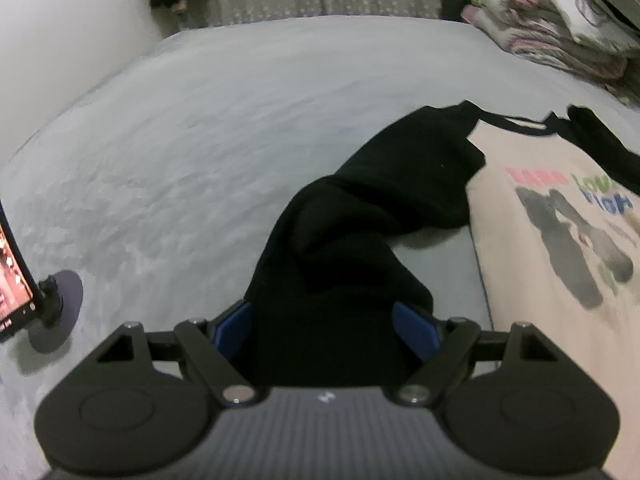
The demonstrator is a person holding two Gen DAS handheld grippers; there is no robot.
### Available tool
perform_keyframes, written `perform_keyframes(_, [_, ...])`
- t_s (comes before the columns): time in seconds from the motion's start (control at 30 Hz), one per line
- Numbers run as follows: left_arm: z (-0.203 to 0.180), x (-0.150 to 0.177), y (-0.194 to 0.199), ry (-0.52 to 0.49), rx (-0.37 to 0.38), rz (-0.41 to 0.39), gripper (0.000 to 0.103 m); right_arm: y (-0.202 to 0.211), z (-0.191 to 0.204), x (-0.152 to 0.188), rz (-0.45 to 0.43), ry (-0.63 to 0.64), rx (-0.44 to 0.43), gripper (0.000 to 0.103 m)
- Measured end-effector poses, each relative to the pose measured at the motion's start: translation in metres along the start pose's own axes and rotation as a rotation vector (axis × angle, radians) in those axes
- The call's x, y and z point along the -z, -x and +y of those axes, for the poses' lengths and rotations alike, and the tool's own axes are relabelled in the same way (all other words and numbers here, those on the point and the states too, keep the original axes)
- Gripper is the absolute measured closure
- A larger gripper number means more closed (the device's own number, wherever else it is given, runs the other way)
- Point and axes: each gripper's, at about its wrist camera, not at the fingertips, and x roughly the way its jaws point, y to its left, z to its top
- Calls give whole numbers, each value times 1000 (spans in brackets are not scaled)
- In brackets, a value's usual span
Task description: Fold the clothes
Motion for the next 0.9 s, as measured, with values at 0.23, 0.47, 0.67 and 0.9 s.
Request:
perform_keyframes(0.23, [-1,-3,-12,14,-6,12,21,-5,-8,-3,-21,26,9,53])
perform_keyframes(0.47, [-4,-11,-21,21,-19,-9,41,-12,4,-7,-5,71,3,52])
perform_keyframes(0.67, [3,-19,-24,39,-24,-7,81,-10,9,-5,-1,82,-5,52])
perform_keyframes(0.9, [34,-31,-24,159,-123,-44,87,-8,6,-3,3,75,-12,52])
